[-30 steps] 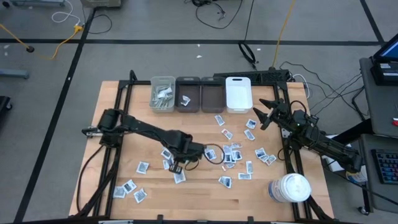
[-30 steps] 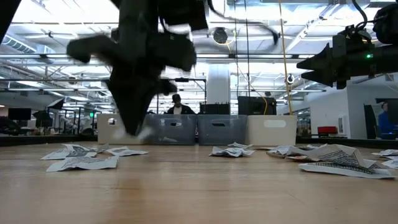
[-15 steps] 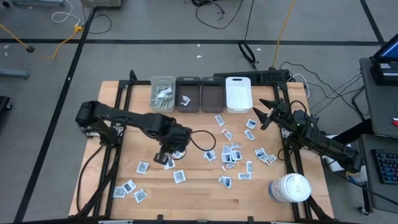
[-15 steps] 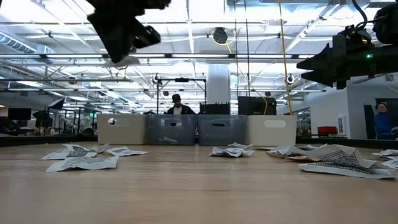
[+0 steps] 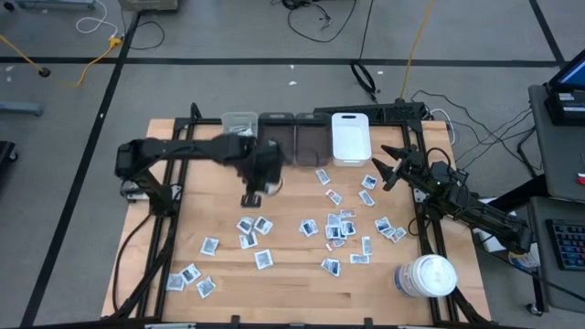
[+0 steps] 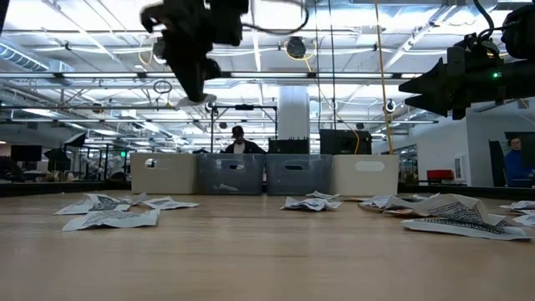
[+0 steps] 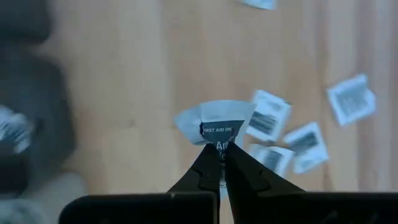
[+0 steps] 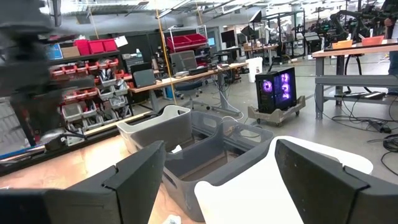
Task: Pick & Place First Aid Supplies
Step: Put the towelette pack into the left black bin
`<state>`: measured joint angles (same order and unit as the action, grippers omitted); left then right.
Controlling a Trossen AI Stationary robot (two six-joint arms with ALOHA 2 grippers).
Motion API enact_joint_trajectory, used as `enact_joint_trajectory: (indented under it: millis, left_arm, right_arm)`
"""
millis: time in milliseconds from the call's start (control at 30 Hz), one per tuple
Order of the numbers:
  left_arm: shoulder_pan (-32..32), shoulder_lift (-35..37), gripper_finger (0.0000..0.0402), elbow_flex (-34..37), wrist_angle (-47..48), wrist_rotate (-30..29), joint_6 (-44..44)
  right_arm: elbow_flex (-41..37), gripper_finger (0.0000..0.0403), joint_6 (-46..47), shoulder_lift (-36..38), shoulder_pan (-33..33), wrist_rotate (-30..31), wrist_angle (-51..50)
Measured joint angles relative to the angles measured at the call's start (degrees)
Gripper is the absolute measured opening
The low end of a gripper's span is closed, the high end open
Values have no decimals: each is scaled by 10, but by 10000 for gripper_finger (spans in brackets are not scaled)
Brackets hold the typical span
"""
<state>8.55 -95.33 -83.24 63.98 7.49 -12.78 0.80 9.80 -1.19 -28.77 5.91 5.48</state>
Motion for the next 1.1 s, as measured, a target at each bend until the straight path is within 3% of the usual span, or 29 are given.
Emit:
enact_joint_trajectory:
  millis: [333, 500, 833, 1100]
  left_arm:
    - [192, 0, 6, 0, -14, -12, 31]
    - [260, 0, 6, 0, -18, -17, 59]
    - [296, -18, 6, -9, -16, -9, 84]
    - [307, -133, 6, -135, 73, -11, 88]
  right_arm:
    - [0, 297, 0, 0, 0, 0, 0]
    - [0, 297, 0, 0, 0, 0, 0]
    - [0, 297, 0, 0, 0, 0, 0]
    - [0, 297, 0, 0, 0, 0, 0]
